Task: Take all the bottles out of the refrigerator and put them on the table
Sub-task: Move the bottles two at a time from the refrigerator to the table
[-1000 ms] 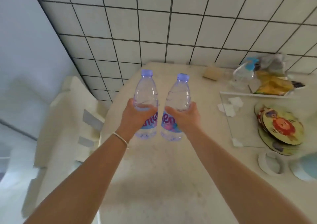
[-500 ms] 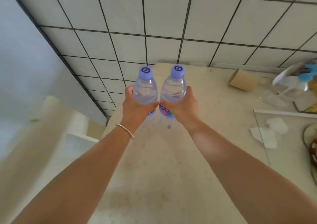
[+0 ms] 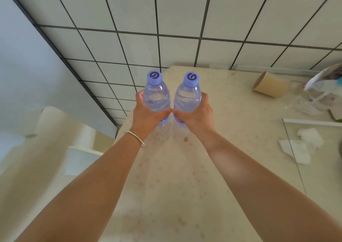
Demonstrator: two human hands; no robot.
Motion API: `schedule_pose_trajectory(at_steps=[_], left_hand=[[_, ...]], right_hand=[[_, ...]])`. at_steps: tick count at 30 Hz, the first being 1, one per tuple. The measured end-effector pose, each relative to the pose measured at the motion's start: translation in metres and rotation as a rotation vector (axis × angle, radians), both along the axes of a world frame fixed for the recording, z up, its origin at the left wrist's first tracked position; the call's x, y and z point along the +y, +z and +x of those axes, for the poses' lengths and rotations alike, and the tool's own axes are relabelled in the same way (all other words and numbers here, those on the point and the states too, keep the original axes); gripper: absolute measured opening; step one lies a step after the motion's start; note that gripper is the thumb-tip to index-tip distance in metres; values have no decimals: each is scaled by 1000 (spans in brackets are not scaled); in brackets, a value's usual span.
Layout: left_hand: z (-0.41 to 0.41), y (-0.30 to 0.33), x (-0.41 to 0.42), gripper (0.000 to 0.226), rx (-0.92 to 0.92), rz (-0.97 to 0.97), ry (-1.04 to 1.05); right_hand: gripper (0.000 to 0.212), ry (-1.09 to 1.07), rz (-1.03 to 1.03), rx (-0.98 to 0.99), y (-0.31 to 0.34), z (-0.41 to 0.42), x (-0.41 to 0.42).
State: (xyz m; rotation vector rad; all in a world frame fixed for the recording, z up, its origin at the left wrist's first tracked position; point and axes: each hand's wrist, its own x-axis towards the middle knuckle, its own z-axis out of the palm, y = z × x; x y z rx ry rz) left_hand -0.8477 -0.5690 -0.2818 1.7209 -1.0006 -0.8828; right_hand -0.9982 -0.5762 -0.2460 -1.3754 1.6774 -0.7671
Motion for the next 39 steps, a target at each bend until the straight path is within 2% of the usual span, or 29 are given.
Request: schedule_pose_trajectory(at_steps=[4,7,10,16,24,29,32,39], left_hand=[[-4,16,18,72,-20,-23,-41],[-5,28,47,91,-39,46,54],[-12,45,84,91,-37,118,98],[-36,97,175,80,-95,53,141],[-82,152,371,79,-214,-57,325],[-108,140,496,73,-176,21,481],[-119,131,582,74,-132,52,615],[-94,135,740,71,-161,78,864]], right_hand=[[91,38,78,9,7,-11,16],[84,44,142,88,15,-22,41],[81,71,193,104,31,-30,73],[85,195,55,74,84,-51,148],[85,459,-127,59,124,-79,300],[72,647,-171,26,122,-88,406],[72,808,-190,25,121,-85,483],[63,1078,-174,17,117,-35,621]])
